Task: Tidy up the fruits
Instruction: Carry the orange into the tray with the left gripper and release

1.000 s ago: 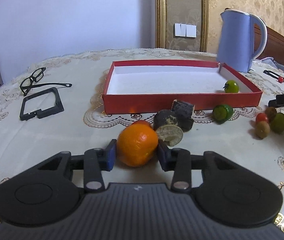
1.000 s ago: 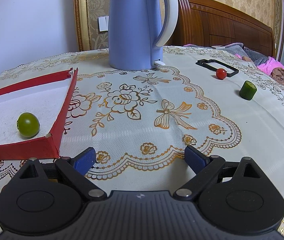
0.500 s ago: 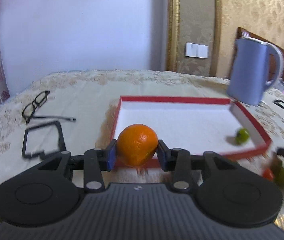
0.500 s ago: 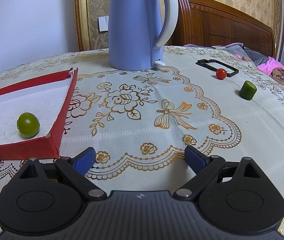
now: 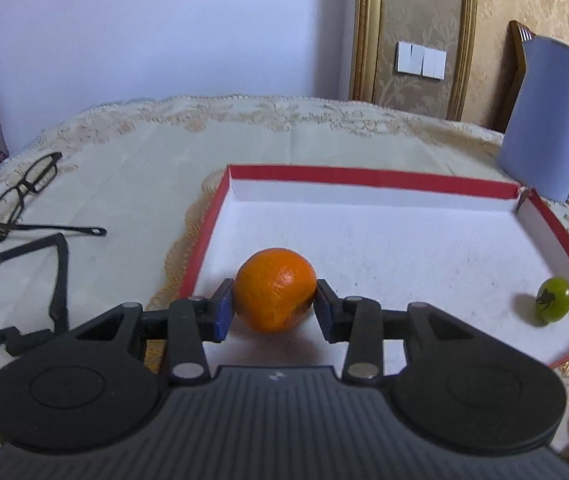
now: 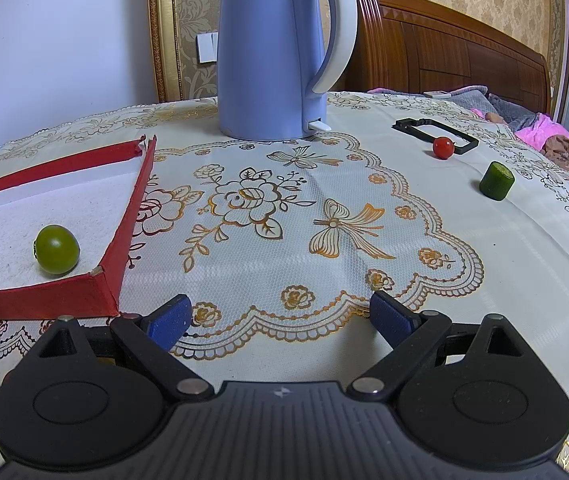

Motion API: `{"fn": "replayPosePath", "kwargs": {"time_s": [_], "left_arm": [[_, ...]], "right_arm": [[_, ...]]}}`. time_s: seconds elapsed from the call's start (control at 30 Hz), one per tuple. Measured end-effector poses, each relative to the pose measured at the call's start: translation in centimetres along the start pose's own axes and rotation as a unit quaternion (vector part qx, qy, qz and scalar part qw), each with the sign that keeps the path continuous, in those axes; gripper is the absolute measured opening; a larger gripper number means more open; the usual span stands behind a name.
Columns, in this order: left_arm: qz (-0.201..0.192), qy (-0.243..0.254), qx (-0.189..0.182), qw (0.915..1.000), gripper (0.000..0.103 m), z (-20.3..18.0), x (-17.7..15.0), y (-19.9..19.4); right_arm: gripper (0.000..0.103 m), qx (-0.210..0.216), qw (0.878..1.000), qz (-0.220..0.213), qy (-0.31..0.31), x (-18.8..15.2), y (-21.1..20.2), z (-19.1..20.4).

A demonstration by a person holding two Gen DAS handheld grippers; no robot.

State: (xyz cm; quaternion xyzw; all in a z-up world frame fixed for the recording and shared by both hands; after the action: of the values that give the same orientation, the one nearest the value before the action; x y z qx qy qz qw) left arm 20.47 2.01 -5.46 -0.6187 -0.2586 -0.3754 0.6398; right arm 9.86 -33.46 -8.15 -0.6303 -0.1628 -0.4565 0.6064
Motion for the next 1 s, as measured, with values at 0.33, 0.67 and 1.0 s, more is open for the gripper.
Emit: {"fn": "replayPosePath", "kwargs": {"time_s": [0.33,0.67,1.0], "left_arm": [[-0.047,0.024,-0.001,0.9986,0.088,-0.9,-0.6,-2.2],[-0.09,0.019,0.006,0.9958,0.103,1.2,-3.8,-8.4],[-0.052,0.043,-0.078,0.9946,0.103,-0.5,-7.4,-9.5]], "right_arm": [[0.096,0.0,1.0,0.0,0.0,0.0,0.0,0.0],[0.097,0.0,1.0,0.001,0.0,0.0,0.0,0.0],[0.097,-0.001,1.0,0.001,0.0,0.0,0.0,0.0]]}}
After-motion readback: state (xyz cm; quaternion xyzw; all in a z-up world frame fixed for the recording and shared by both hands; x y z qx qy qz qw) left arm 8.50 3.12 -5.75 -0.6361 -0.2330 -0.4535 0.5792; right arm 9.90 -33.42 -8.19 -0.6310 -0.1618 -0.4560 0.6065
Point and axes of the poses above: each gripper's, at about its wrist camera, not at the fingertips, and y roughly the way its jaws point, z to its left, x to its top, the point moved 7 cm from there along y, roughly the way its jaws point, and after that the axes turned 8 degrees about y, right-handed, at the moved point
